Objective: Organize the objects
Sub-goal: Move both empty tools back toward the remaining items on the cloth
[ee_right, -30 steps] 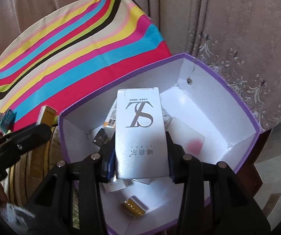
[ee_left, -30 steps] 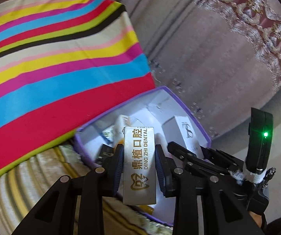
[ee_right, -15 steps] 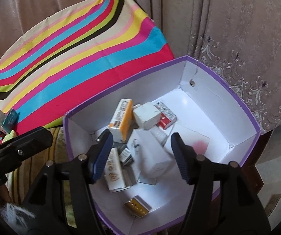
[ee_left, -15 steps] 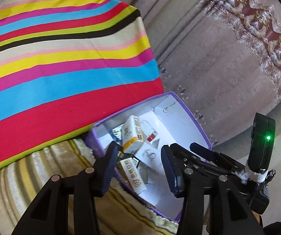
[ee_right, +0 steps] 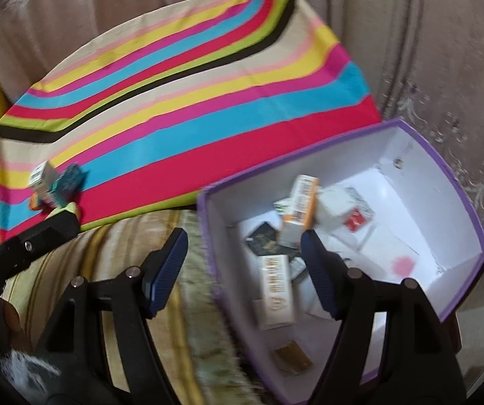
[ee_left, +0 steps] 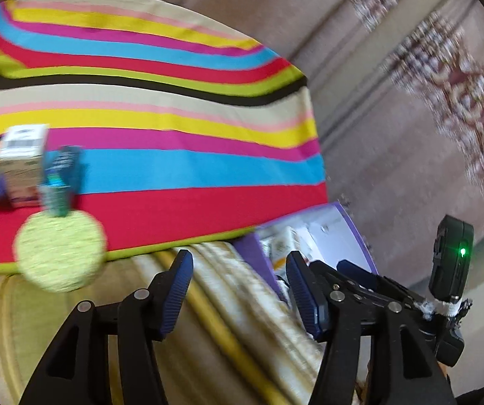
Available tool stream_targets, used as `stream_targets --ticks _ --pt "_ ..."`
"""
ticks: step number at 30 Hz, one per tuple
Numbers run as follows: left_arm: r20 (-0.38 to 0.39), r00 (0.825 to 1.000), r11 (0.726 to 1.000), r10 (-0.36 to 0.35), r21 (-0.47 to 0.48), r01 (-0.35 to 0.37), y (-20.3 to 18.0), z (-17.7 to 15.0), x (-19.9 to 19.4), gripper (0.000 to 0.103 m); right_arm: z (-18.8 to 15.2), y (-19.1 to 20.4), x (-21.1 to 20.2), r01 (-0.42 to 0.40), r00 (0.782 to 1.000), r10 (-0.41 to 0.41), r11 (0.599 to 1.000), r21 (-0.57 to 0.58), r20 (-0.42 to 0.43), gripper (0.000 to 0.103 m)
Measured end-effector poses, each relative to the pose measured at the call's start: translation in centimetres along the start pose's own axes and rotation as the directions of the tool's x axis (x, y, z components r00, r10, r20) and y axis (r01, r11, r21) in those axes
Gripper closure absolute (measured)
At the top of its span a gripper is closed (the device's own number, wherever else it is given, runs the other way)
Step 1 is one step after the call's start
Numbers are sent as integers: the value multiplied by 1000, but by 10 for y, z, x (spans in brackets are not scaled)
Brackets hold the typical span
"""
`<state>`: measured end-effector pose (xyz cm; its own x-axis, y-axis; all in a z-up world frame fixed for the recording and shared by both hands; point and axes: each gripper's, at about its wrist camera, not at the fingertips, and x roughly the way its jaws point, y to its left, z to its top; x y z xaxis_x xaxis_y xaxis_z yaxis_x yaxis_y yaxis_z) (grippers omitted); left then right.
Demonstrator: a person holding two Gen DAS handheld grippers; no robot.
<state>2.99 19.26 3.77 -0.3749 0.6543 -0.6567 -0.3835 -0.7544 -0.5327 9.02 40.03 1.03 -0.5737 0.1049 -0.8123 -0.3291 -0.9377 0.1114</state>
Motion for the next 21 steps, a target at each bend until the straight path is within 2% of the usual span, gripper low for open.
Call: stream_targets --ticks 13,21 --pt "119 986 981 114 -172 -93 73 -12 -63 44 -5 77 6 -101 995 100 983 -156 -18 30" --pt "137 975 961 175 -237 -140 105 -11 -80 44 -2 111 14 -137 991 132 967 -216 -38 30"
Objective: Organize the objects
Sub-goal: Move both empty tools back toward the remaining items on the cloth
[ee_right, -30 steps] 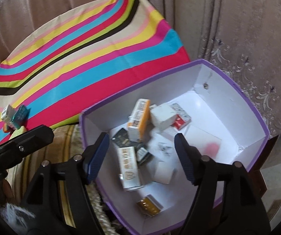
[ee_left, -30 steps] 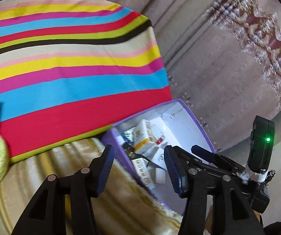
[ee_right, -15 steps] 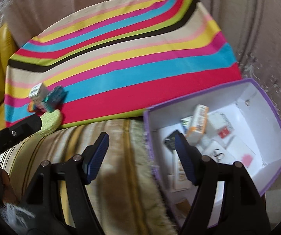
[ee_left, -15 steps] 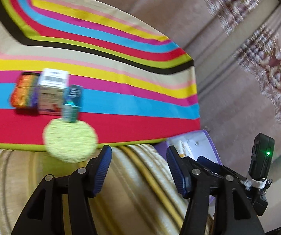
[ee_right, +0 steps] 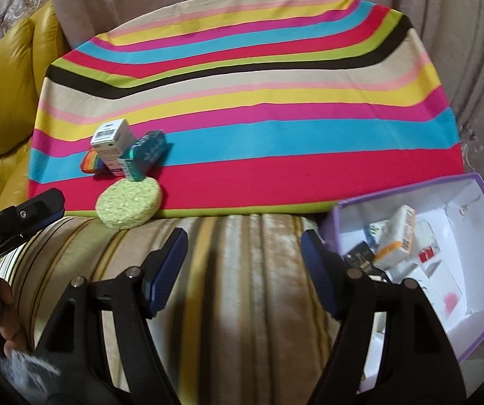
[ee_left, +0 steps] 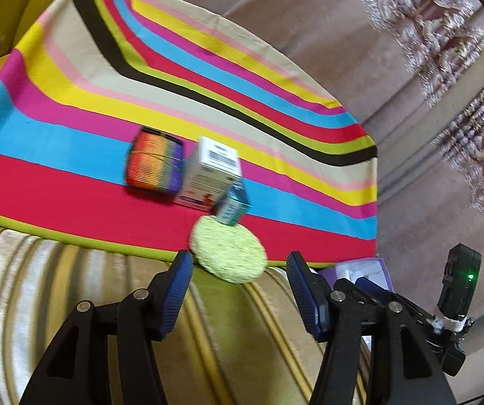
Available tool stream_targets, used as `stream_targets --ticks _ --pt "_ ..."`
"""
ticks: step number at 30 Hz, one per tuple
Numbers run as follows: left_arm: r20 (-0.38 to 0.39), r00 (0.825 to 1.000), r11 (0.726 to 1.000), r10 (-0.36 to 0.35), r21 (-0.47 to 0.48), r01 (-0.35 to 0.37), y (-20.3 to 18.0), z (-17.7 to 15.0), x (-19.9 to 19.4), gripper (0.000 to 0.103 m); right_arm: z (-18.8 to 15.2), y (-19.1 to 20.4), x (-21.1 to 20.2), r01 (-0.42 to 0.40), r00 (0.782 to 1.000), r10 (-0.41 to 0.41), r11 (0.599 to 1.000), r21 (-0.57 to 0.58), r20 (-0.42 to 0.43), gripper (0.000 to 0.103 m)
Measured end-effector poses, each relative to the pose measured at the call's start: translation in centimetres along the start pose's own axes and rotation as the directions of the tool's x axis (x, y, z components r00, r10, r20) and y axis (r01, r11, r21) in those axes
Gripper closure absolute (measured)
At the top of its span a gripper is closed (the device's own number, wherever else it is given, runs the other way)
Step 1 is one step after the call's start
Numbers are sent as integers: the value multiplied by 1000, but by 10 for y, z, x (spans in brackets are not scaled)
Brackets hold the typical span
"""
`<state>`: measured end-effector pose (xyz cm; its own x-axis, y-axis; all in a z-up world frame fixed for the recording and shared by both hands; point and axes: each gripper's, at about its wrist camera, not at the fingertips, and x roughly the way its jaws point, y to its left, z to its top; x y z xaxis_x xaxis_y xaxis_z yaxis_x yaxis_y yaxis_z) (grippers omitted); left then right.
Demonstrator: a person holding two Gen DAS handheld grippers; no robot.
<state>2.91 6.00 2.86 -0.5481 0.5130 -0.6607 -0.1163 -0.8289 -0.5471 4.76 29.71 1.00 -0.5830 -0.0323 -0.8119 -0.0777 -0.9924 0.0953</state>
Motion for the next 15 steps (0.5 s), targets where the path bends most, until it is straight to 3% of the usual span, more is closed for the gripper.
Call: stream_targets --ticks 7,15 --pt "16 997 996 79 -42 -78 26 11 -2 44 12 28 14 -49 999 49 998 -37 -15 30" --pt "23 993 991 115 -71 -113 46 20 -4 44 28 63 37 -85 996 82 992 -94 -39 30"
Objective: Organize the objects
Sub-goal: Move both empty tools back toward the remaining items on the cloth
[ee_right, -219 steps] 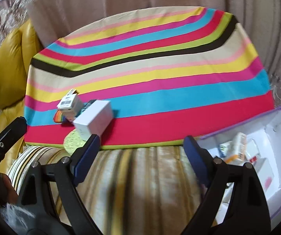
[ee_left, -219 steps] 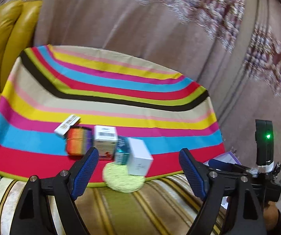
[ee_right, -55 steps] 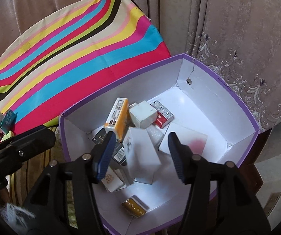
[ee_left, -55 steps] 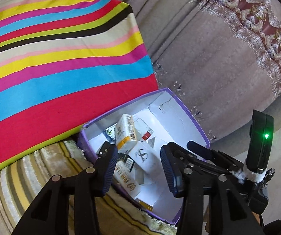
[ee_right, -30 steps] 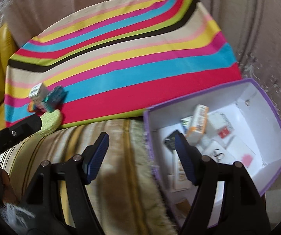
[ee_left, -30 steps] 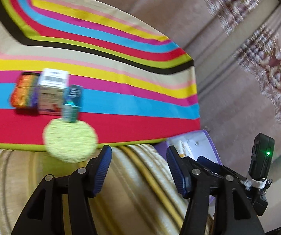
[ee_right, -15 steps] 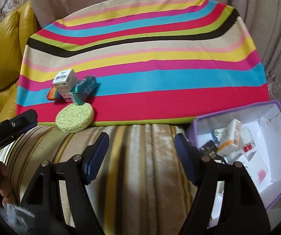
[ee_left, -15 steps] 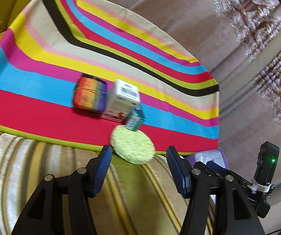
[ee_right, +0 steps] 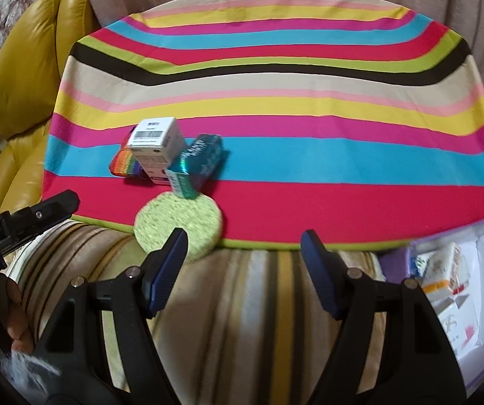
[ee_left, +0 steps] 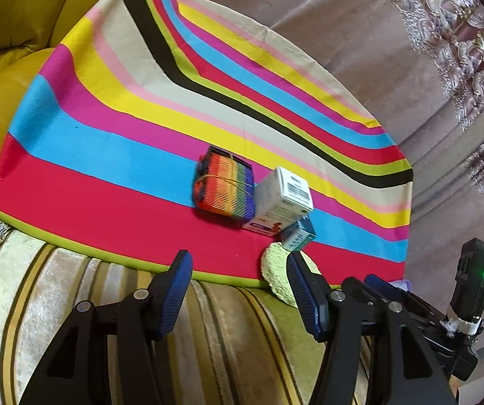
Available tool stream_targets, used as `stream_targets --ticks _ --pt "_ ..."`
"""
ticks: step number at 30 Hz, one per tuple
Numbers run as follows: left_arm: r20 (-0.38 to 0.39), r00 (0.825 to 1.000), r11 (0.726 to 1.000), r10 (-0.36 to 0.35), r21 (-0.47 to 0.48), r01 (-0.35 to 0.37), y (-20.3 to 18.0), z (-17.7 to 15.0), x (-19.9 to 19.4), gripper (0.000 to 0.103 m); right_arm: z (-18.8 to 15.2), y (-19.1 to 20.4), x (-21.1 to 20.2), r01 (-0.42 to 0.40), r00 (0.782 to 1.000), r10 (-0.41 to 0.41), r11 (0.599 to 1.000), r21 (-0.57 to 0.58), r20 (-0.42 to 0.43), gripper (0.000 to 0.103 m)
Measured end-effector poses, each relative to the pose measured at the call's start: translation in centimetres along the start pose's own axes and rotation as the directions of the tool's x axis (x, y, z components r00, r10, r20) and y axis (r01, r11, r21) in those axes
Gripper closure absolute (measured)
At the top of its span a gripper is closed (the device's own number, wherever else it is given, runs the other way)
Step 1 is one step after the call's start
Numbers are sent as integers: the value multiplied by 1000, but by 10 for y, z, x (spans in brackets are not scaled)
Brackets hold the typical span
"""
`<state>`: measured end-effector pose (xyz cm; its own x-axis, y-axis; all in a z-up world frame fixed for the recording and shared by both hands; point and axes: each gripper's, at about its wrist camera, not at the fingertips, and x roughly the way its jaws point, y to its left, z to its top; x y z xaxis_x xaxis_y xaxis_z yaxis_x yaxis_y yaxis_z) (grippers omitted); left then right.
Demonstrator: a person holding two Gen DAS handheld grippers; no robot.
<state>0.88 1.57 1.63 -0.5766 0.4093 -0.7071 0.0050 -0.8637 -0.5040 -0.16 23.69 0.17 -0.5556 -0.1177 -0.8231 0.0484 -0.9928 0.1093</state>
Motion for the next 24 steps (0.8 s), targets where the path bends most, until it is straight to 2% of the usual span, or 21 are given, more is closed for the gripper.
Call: stream_targets --ticks 14,24 --pt "-14 1000 1000 5 -27 -5 12 9 9 44 32 41 45 -17 999 13 995 -101 -47 30" --pt "-25 999 999 24 -23 -24 14 19 20 44 46 34 65 21 998 -27 997 -80 -65 30"
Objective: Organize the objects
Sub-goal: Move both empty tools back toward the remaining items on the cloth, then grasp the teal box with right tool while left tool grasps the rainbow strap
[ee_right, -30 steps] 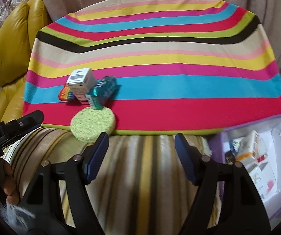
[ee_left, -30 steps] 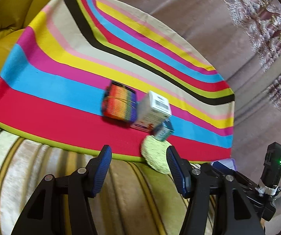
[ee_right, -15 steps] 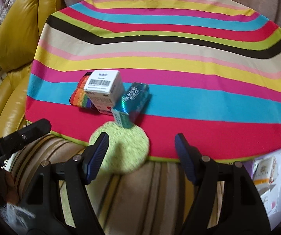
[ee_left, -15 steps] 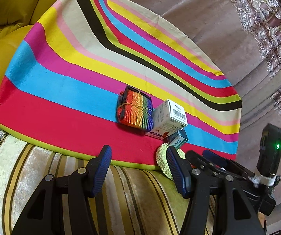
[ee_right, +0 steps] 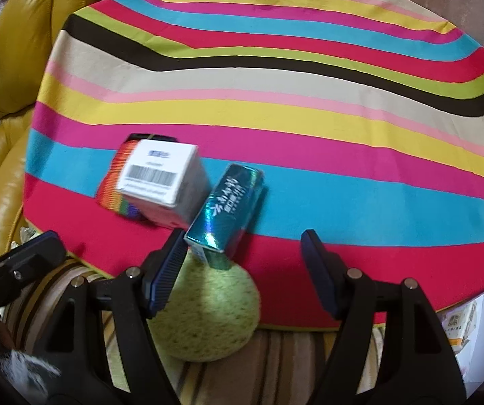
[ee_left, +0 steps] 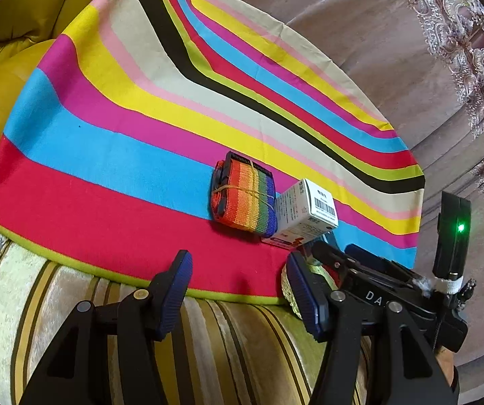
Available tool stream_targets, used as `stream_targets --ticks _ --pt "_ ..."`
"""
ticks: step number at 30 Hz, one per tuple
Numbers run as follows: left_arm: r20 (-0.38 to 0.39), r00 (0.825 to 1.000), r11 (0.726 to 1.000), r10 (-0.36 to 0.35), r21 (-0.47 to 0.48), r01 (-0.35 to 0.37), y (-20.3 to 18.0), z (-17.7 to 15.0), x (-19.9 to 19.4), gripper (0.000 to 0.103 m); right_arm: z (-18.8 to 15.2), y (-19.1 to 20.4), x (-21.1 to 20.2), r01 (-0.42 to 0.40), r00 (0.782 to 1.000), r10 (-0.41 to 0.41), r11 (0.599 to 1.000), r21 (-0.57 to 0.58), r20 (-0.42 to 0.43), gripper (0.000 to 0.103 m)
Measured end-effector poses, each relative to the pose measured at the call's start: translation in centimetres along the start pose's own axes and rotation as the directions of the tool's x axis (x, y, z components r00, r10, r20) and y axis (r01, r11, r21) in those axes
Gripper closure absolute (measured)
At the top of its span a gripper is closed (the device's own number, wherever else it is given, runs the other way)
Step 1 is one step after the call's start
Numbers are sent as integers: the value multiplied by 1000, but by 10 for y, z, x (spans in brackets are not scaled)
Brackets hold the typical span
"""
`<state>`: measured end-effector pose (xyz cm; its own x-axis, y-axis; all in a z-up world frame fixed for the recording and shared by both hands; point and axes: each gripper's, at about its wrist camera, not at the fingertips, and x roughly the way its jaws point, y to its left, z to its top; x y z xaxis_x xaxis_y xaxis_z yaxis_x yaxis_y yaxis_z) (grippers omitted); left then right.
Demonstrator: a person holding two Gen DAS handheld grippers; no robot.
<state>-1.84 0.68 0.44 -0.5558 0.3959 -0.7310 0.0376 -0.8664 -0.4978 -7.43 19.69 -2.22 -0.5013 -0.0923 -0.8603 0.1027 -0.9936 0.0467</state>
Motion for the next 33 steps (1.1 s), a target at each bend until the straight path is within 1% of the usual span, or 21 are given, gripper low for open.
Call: stream_targets --ticks 4,8,11,16,17,18,20,23,26,30,33 --pt "-5 1000 1000 17 23 -17 -2 8 9 44 1 -13 6 6 1000 -5 999 37 -14 30" --pt "-6 999 998 43 45 -42 -4 19 20 44 5 -18 10 15 1000 -14 999 39 -12 30" --pt "-12 997 995 71 72 -70 -10 27 30 44 8 -18 13 26 1000 -26 999 38 -8 34" --pt "-44 993 988 105 121 -100 -20 34 46 44 14 -19 23 17 1000 -17 999 45 -16 44" --pt "-47 993 986 111 130 -105 -21 35 49 42 14 -20 24 13 1000 -13 999 46 -16 44" --pt "-51 991 984 121 141 -112 -23 37 52 38 14 -20 25 9 1000 -8 999 46 -17 44" --pt "-54 988 978 143 161 -133 -26 39 57 36 14 -22 27 -9 1000 9 999 40 -23 45" --pt "-67 984 969 165 194 -150 -32 41 66 35 13 -25 30 -14 999 15 999 47 -29 45" --pt "-71 978 961 198 213 -179 -37 41 73 35 12 -27 34 -17 999 19 999 52 -41 45" --pt "-75 969 948 234 238 -211 -40 42 82 35 13 -28 35 -4 999 6 999 46 -36 45" --pt "-71 965 941 253 250 -228 -43 42 86 39 12 -27 35 17 999 -16 999 35 -28 47"
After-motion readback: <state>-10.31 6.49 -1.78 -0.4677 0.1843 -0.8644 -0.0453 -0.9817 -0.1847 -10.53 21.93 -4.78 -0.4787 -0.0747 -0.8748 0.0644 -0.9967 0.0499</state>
